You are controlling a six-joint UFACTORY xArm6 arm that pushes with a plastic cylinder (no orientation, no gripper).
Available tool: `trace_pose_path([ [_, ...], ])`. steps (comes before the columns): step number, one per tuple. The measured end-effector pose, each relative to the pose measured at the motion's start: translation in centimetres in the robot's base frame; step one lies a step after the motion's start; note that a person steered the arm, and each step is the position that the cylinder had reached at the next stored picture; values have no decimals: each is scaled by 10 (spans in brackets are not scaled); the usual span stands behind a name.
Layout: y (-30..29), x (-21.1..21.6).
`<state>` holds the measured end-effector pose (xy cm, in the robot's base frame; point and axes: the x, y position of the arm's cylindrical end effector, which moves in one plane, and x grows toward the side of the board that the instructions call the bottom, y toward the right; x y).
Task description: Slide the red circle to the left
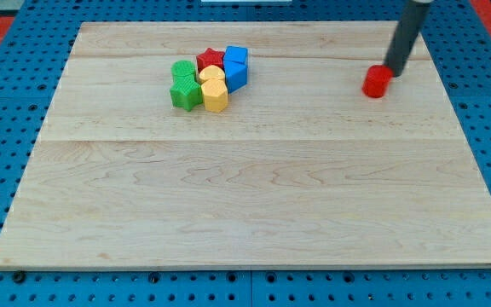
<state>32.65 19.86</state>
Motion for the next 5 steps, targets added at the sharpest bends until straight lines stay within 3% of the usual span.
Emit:
trace_pose_path([
  [1,-34,30],
  [2,1,54],
  [3,-30,66],
  [5,-150,52],
])
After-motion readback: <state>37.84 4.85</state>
